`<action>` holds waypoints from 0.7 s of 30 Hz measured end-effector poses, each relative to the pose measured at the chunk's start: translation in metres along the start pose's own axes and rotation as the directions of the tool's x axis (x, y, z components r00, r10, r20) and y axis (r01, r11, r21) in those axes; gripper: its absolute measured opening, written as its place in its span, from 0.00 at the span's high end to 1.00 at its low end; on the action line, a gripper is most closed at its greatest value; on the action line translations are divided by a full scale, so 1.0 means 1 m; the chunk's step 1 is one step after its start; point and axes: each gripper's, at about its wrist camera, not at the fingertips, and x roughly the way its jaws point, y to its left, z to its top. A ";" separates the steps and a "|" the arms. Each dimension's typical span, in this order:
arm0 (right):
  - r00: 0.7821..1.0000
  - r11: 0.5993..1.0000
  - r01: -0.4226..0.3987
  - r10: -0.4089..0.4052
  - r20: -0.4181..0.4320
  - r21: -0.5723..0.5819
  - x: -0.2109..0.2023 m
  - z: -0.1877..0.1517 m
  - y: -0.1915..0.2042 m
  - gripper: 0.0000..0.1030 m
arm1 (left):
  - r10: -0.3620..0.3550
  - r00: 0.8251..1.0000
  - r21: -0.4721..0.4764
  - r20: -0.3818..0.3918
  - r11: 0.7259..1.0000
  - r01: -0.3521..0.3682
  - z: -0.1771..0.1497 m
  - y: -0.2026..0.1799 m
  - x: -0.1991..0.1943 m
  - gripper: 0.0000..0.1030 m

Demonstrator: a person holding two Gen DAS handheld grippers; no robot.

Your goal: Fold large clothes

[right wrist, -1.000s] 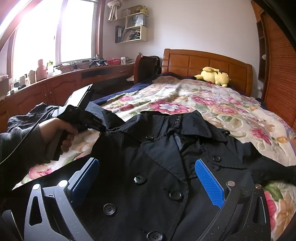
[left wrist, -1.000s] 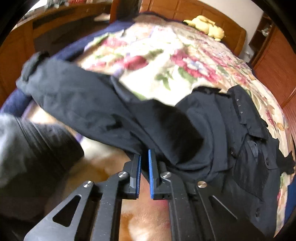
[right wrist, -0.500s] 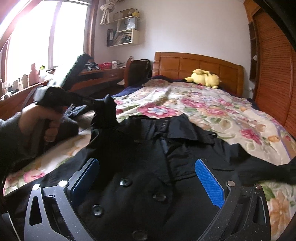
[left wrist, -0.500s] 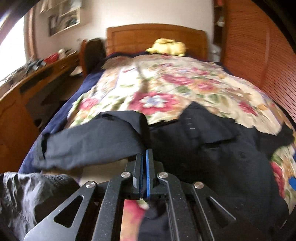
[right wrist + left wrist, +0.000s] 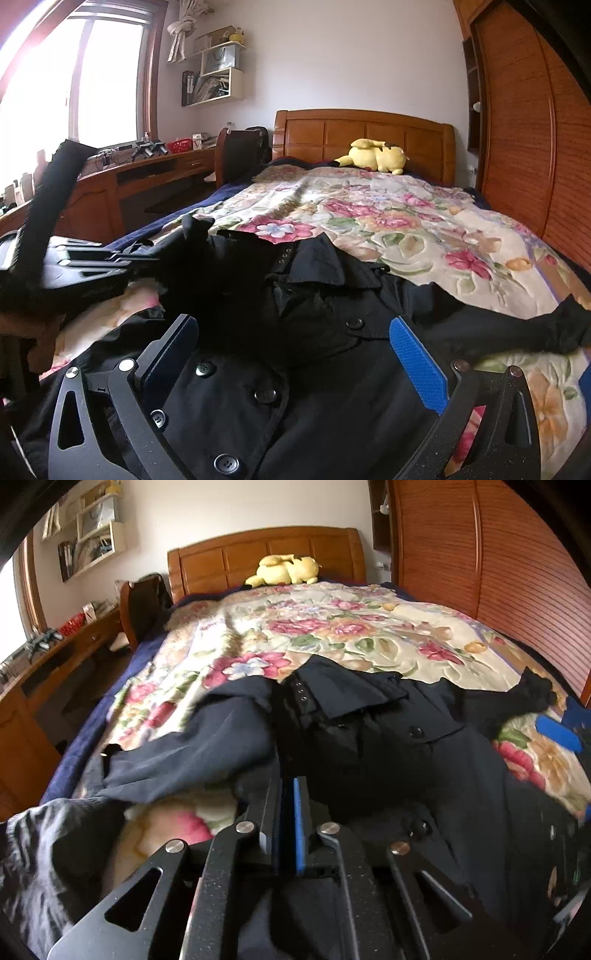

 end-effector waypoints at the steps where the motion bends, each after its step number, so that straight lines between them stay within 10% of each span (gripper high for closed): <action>1: 1.000 1.000 -0.002 0.002 0.001 0.003 -0.001 0.000 0.001 0.00 | 0.012 1.000 0.005 0.010 1.000 -0.012 -0.003 0.000 -0.006 0.76; 21: 0.987 0.986 -0.158 0.158 -0.006 -0.051 0.000 0.019 0.011 0.02 | -0.045 0.981 -0.090 0.191 0.994 0.063 -0.071 0.067 -0.095 0.49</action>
